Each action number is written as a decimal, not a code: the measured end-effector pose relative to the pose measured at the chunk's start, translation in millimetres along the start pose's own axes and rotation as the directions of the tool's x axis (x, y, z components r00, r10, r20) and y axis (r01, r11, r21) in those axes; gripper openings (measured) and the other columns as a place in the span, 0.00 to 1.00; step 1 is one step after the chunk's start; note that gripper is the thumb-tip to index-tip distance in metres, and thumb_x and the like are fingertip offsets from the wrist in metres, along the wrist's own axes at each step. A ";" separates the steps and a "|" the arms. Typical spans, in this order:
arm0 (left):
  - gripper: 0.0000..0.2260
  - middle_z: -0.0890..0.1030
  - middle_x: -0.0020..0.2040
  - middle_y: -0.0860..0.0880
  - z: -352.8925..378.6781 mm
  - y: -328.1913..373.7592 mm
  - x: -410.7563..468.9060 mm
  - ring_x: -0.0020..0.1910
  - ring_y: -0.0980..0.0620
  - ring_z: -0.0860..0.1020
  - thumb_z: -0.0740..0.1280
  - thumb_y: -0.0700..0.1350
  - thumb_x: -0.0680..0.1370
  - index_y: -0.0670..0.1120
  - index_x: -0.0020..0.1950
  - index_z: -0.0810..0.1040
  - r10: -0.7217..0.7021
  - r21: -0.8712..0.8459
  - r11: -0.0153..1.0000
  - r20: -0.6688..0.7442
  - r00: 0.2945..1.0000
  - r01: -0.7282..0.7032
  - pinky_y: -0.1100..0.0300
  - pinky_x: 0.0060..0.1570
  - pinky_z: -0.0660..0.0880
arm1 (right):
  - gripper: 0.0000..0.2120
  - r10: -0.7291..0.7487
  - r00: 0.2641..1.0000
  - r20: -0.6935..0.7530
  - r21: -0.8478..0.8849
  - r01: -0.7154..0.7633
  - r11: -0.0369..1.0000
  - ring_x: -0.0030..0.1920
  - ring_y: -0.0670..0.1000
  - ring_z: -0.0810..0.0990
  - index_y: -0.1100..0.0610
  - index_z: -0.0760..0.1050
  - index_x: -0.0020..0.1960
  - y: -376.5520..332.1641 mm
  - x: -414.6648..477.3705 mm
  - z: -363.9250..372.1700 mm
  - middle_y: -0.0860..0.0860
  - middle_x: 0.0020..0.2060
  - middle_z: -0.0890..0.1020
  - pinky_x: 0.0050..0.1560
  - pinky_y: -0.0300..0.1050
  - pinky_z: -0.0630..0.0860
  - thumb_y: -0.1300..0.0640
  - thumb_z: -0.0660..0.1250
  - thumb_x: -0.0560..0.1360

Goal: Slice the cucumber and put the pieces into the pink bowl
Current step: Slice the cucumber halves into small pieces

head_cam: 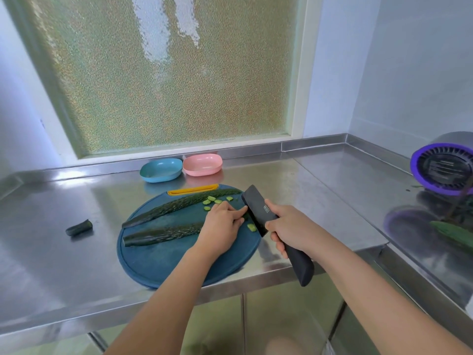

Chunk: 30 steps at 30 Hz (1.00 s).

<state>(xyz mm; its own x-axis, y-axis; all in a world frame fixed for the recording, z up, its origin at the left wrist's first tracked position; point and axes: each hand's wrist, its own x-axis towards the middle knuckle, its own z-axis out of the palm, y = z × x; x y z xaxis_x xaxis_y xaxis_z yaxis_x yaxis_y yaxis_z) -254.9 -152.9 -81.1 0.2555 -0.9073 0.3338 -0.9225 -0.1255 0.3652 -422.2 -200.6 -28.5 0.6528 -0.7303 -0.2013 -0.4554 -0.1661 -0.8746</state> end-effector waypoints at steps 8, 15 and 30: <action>0.16 0.73 0.50 0.49 -0.7 0.8 -0.1 0.53 0.48 0.69 0.61 0.44 0.80 0.49 0.68 0.72 0.001 -0.039 0.999 -0.009 1.000 -0.002 0.62 0.51 0.63 | 0.33 0.072 0.997 0.037 0.000 -0.072 0.997 0.24 0.51 0.70 0.48 0.49 0.78 -15.4 3.7 -4.5 0.55 0.27 0.73 0.29 0.45 0.72 0.67 0.54 0.78; 0.16 0.69 0.46 0.53 -1.2 0.0 -0.9 0.52 0.48 0.69 0.61 0.43 0.80 0.48 0.67 0.73 0.013 -0.061 0.998 -0.011 1.000 -0.013 0.63 0.47 0.61 | 0.32 0.106 0.994 0.016 -0.089 -0.105 0.991 0.22 0.52 0.72 0.51 0.49 0.78 -20.5 3.4 11.5 0.57 0.27 0.75 0.30 0.43 0.72 0.67 0.53 0.78; 0.16 0.74 0.50 0.45 -1.8 0.4 -2.7 0.53 0.47 0.70 0.59 0.39 0.80 0.47 0.67 0.74 -0.023 -0.132 0.991 -0.030 0.999 0.019 0.61 0.51 0.65 | 0.37 0.028 0.984 -0.179 -0.271 -0.076 0.959 0.52 0.59 0.80 0.48 0.38 0.78 -13.4 -12.5 59.9 0.58 0.58 0.74 0.52 0.54 0.79 0.64 0.54 0.78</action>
<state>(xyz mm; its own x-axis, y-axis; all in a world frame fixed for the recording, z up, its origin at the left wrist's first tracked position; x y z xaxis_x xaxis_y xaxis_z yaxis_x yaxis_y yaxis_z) -255.5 -149.7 -80.3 0.2858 -0.8915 0.3514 -0.8710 -0.0888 0.4831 -388.0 -149.6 -40.7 0.5213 -0.8412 -0.1434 -0.6510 -0.2834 -0.7042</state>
